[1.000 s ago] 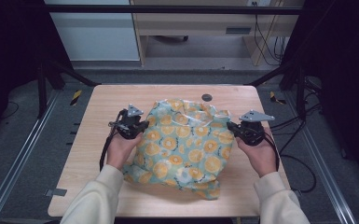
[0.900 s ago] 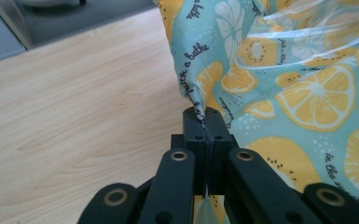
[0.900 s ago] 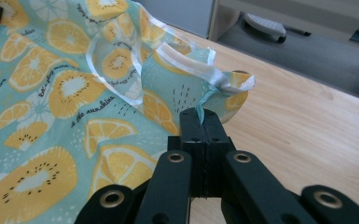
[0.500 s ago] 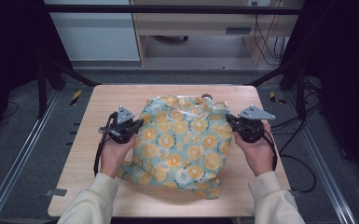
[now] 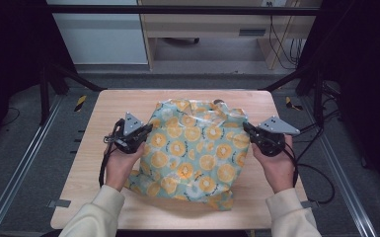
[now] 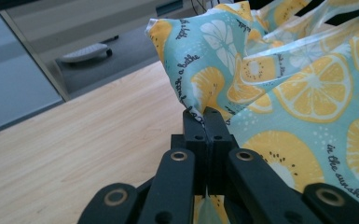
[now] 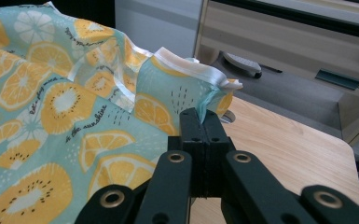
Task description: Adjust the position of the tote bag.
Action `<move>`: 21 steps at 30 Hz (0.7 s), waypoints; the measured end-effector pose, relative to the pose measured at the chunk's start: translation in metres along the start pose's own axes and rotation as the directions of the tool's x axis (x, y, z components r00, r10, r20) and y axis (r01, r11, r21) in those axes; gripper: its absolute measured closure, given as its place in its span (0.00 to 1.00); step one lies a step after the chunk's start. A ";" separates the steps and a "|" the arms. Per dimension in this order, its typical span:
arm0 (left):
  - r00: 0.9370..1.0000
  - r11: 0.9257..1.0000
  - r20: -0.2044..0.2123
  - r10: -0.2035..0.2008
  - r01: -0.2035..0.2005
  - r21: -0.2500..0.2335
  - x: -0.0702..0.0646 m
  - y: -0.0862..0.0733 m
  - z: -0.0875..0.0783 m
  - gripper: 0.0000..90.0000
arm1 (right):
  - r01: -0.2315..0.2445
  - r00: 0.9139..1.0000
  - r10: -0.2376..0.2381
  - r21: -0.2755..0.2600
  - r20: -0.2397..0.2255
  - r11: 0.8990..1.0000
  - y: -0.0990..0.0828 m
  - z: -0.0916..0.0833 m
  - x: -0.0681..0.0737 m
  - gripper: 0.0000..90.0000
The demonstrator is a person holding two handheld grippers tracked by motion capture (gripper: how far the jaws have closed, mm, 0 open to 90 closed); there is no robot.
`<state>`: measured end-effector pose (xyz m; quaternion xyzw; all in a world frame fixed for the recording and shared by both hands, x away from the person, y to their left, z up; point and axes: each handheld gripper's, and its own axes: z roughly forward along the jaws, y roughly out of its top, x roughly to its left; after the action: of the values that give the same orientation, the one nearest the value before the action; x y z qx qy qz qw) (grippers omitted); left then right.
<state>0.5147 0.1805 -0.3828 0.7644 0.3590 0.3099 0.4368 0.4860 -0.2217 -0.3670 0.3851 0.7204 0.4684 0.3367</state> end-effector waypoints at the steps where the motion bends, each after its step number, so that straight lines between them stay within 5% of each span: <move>1: 1.000 1.000 -0.003 0.005 -0.005 -0.016 0.000 0.002 -0.001 1.00 | -0.003 1.000 0.003 -0.004 0.003 1.000 0.000 -0.001 0.001 1.00; 8: 1.000 0.998 -0.015 0.026 -0.027 -0.054 -0.002 0.007 -0.008 1.00 | 0.001 1.000 -0.001 -0.024 0.020 1.000 0.001 -0.011 0.004 1.00; 21: 0.998 0.991 -0.019 0.067 -0.069 -0.113 -0.009 -0.009 -0.052 1.00 | 0.048 0.998 -0.051 -0.061 -0.033 0.997 -0.019 -0.041 0.033 1.00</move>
<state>0.4668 0.1998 -0.3703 0.7477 0.3178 0.3505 0.4659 0.4310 -0.2152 -0.3753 0.3487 0.7208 0.4880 0.3473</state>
